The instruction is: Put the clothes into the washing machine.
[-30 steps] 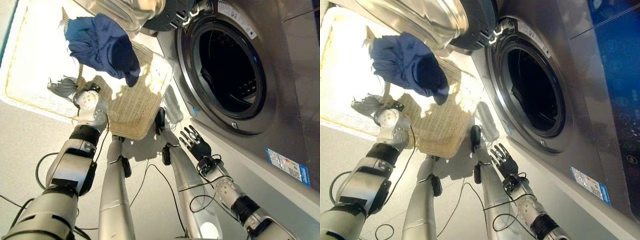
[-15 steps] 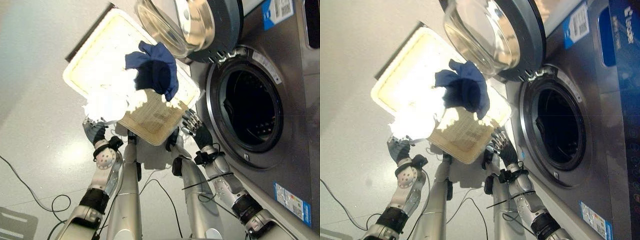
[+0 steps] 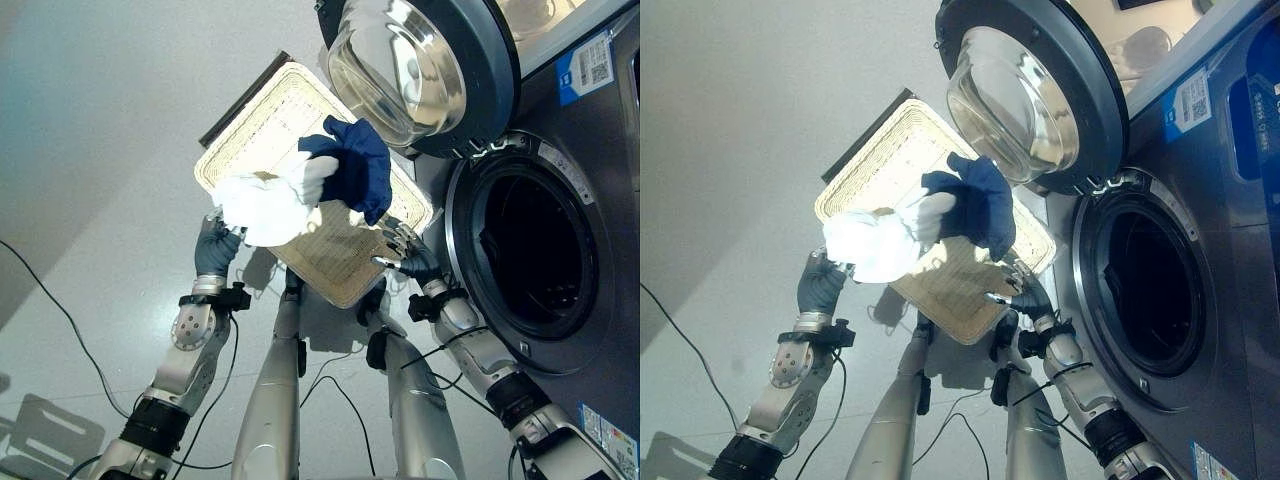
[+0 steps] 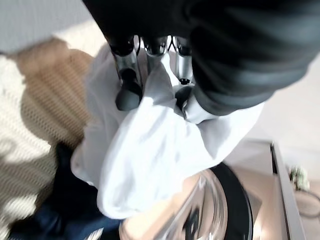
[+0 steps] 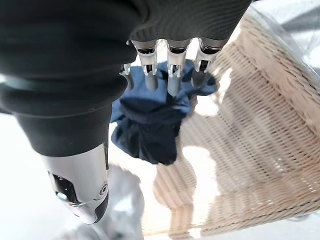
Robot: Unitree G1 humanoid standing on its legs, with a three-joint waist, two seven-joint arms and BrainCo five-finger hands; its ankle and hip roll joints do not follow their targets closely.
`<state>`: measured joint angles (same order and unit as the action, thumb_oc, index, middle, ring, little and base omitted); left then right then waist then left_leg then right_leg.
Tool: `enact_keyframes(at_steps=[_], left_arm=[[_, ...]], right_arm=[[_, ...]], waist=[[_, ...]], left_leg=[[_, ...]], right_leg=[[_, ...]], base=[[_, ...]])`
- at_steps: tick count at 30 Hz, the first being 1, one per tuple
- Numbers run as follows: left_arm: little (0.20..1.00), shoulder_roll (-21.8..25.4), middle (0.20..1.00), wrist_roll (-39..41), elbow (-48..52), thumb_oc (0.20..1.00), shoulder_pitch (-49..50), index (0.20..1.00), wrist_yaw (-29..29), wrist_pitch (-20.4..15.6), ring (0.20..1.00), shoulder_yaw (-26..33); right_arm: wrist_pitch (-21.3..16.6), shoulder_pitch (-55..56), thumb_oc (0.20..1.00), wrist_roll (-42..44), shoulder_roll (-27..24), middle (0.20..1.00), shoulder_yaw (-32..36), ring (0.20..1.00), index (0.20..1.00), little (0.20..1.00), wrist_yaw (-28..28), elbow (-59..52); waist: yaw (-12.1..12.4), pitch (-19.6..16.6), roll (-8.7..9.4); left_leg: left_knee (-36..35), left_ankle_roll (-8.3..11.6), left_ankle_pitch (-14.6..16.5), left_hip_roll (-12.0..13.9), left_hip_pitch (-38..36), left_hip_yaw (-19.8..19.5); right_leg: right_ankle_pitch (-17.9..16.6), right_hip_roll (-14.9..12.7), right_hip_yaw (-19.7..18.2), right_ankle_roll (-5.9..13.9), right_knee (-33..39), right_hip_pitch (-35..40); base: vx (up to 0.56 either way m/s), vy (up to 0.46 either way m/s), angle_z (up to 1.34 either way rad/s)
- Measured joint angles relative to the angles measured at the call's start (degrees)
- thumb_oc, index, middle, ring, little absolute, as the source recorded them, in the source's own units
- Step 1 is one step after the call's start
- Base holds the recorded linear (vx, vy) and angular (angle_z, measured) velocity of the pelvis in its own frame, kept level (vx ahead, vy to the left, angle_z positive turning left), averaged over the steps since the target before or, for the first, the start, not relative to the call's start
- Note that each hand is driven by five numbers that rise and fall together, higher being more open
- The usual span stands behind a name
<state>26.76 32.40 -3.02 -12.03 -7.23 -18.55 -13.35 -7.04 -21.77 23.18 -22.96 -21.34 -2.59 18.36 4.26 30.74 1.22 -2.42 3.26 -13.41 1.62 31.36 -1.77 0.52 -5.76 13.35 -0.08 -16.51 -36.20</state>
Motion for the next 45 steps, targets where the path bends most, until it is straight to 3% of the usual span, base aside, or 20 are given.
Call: enact_keyframes(at_steps=[6,15,25,33,40,45], left_arm=[[0.200,1.8,0.200,1.2,0.0,0.200,-2.3,0.200,6.4,4.6,0.200,-4.3],[0.200,5.3,0.200,3.3,0.0,0.200,-4.8,0.200,10.6,8.2,0.200,-8.5],[0.200,6.0,0.200,3.1,-0.7,0.200,-8.4,0.200,8.5,10.1,0.200,-10.2],[0.200,6.2,0.200,2.2,-0.7,0.200,-9.8,0.200,9.4,12.3,0.200,-11.1],[0.200,6.9,0.200,7.2,-0.7,0.200,-11.9,0.200,17.7,16.2,0.200,-15.2],[0.200,5.9,0.200,10.3,-0.7,0.200,-12.7,0.200,20.2,18.4,0.200,-17.1]], right_arm=[[2.8,-3.2,1.000,-3.2,-3.1,1.000,-2.3,1.000,1.000,1.000,4.5,-1.0],[3.2,-6.3,1.000,-7.6,-9.0,1.000,-6.4,1.000,1.000,1.000,11.5,-2.7],[8.1,-6.6,1.000,10.6,-8.6,1.000,-7.9,1.000,1.000,1.000,23.4,-5.1],[8.5,-5.9,1.000,12.3,-9.8,1.000,-9.1,1.000,1.000,1.000,24.1,-7.3],[8.5,-6.3,1.000,7.7,-12.0,1.000,-11.1,1.000,1.000,1.000,21.8,-7.2],[8.2,-6.3,1.000,7.8,-10.3,1.000,-11.2,1.000,1.000,1.000,17.6,-6.6]], waist=[[-0.1,0.0,-0.40],[-0.2,0.0,-0.50],[-0.1,0.1,-0.66],[-0.5,0.1,-0.66],[-0.6,0.1,-0.66],[-1.6,0.1,-0.65]], left_leg=[[-0.2,0.08,0.1,0.1,-0.8,0.2],[-0.6,0.17,0.1,0.3,-0.6,0.4],[-1.2,0.15,0.1,0.5,-0.6,2.0],[-1.4,0.17,0.1,0.9,0.2,3.5],[-1.4,0.14,0.1,1.1,1.5,4.7],[-1.5,0.14,0.1,1.2,1.5,4.9]], right_leg=[[0.2,0.1,0.2,0.38,0.5,1.0],[0.1,0.4,0.2,0.36,1.3,0.9],[0.1,0.7,0.3,0.37,2.3,1.0],[-0.3,1.0,-0.2,0.43,3.0,0.1],[-0.6,1.3,-0.6,0.07,3.2,-1.4],[-0.6,1.4,-0.7,0.01,3.2,-1.5]], base=[[0.00,0.010,0.01],[0.00,0.000,0.00],[0.00,0.000,0.00],[0.01,-0.005,-0.06],[0.01,0.000,-0.02],[0.00,0.000,0.00]])
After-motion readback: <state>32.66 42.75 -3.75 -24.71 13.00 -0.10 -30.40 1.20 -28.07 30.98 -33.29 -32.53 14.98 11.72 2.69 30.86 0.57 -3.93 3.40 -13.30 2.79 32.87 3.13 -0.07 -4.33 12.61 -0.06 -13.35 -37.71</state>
